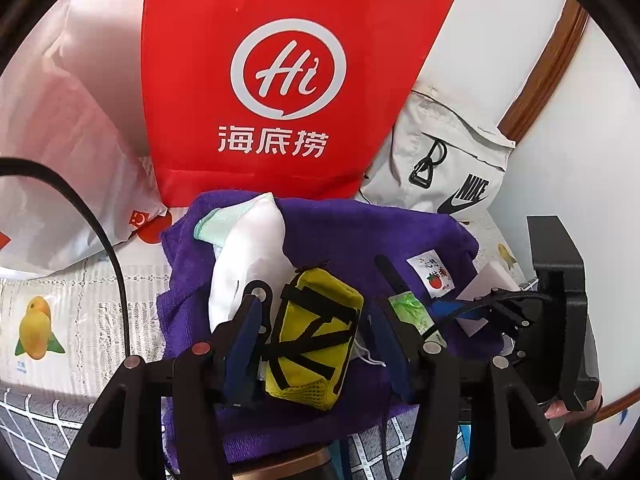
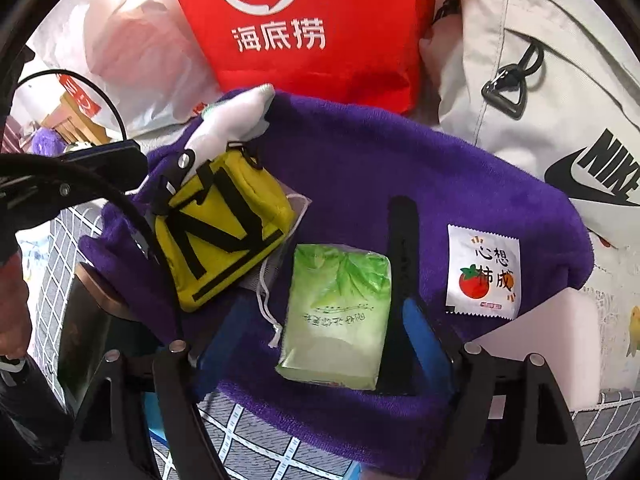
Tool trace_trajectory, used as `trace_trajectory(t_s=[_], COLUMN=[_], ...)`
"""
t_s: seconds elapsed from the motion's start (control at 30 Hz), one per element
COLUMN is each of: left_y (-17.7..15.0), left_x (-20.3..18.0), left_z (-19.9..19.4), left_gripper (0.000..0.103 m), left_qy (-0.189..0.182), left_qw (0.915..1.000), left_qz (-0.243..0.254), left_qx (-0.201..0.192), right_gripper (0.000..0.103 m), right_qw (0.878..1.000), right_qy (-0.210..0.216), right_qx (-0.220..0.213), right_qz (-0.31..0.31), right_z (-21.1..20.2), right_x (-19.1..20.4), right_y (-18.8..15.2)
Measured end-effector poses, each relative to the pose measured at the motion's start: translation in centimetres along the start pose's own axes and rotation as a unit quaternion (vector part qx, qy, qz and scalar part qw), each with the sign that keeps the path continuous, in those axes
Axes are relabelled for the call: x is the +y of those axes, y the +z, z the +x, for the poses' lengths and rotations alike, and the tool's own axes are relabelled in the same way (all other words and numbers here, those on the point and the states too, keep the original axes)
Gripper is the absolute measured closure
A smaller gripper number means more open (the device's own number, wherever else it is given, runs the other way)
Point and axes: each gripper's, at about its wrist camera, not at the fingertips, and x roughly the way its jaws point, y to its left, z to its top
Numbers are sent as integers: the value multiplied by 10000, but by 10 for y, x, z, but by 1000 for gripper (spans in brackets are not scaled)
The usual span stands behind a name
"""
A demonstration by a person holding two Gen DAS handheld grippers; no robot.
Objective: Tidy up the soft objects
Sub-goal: 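Lower the green pack onto the towel with the right gripper while the left gripper lowers the yellow pouch, then withdraw the open right gripper toward the green snack packet on the sheet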
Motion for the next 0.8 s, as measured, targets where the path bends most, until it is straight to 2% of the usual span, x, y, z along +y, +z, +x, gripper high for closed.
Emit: trace_trajectory(t_s=[0.13, 0.4, 0.57, 0.8], left_y=[1, 1, 1, -3], left_x=[0, -4, -16, -39], left_z=[-10, -30, -42, -81], left_gripper=[48, 48, 48, 48], left_qy=[-33, -33, -32, -81], left_qw=[10000, 9997, 9993, 9961], left_qz=[-17, 35, 192, 476], left_qx=[-70, -252, -334, -743], right_gripper=[23, 23, 23, 23], right_qw=[9999, 9979, 9958, 9937], right_qy=[-66, -224, -297, -377], right_qx=[-149, -609, -865, -1004], right_qz=[-22, 20, -22, 311], right_z=[-14, -72, -114, -157], right_x=[3, 9, 20, 19], right_y=[-1, -12, -40, -97])
